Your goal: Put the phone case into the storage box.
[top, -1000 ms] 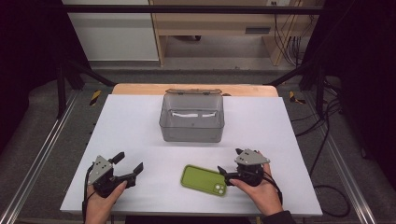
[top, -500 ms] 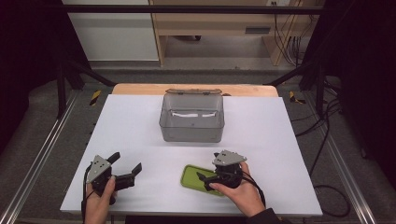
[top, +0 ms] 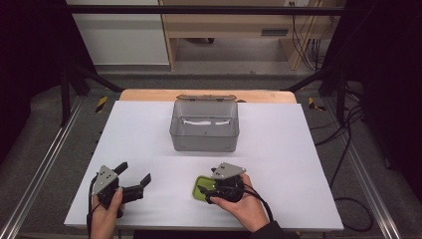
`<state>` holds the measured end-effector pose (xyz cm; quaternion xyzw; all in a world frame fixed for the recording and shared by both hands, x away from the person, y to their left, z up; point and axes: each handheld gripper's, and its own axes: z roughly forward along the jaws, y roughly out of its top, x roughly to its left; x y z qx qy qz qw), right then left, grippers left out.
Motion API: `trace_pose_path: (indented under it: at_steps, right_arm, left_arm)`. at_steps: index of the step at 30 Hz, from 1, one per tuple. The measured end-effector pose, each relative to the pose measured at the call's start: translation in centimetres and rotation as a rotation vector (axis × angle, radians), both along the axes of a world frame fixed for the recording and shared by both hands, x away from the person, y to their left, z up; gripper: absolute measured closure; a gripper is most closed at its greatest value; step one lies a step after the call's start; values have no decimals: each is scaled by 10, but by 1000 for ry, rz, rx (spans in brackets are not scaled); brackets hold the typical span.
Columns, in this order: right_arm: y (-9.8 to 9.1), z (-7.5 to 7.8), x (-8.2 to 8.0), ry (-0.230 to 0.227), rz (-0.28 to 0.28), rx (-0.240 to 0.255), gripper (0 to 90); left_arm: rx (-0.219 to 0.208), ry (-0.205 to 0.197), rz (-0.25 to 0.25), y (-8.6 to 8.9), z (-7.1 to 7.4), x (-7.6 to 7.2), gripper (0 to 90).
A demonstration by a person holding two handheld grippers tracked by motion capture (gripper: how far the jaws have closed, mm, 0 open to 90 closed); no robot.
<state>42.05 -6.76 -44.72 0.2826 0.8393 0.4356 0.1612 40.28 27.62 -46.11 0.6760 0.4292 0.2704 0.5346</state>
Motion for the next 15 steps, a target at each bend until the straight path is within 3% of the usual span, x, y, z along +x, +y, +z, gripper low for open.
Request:
trace_pose_path:
  at_steps: [15]
  right_arm:
    - [27, -9, -10, 61, 117, -15, 580]
  left_arm:
    - [2, 1, -6, 0, 0, 0, 25]
